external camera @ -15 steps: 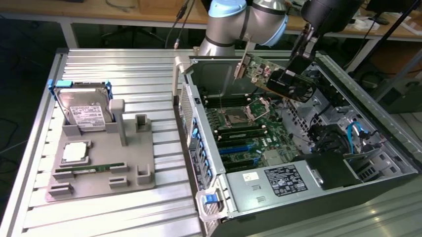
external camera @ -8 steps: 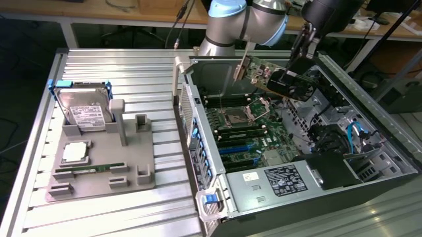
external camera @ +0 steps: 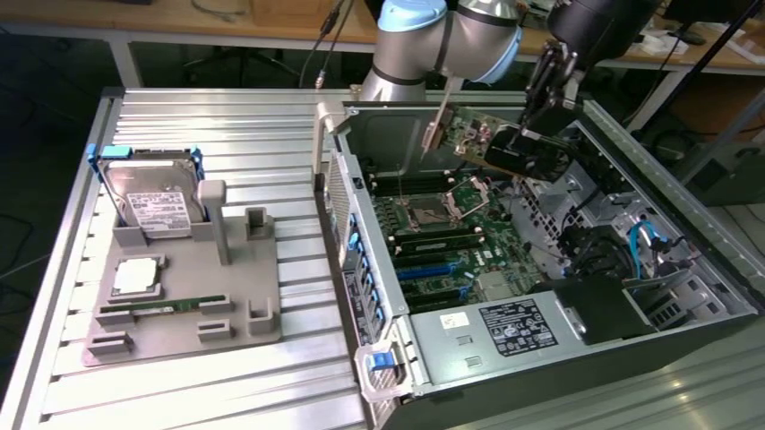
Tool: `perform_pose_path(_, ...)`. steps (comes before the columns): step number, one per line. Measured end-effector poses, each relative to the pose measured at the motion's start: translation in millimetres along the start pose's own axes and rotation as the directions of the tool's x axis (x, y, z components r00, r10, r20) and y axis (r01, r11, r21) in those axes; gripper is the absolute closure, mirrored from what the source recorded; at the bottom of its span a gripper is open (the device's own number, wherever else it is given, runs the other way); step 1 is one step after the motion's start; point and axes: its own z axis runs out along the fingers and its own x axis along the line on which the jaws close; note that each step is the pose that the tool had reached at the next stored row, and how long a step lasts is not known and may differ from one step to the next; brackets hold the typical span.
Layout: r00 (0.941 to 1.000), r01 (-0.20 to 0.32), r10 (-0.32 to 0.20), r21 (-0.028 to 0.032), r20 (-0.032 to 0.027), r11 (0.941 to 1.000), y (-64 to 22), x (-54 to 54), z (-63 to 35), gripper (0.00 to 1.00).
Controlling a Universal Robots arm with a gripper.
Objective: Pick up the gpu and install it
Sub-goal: 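Insert the gpu into the slot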
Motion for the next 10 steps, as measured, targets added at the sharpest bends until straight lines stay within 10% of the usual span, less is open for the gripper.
perform_pose_path(10,0.9949,0.101,-0.101,-0.0029,-0.0040,0.9949,-0.8,-0.4,0.1,0.73)
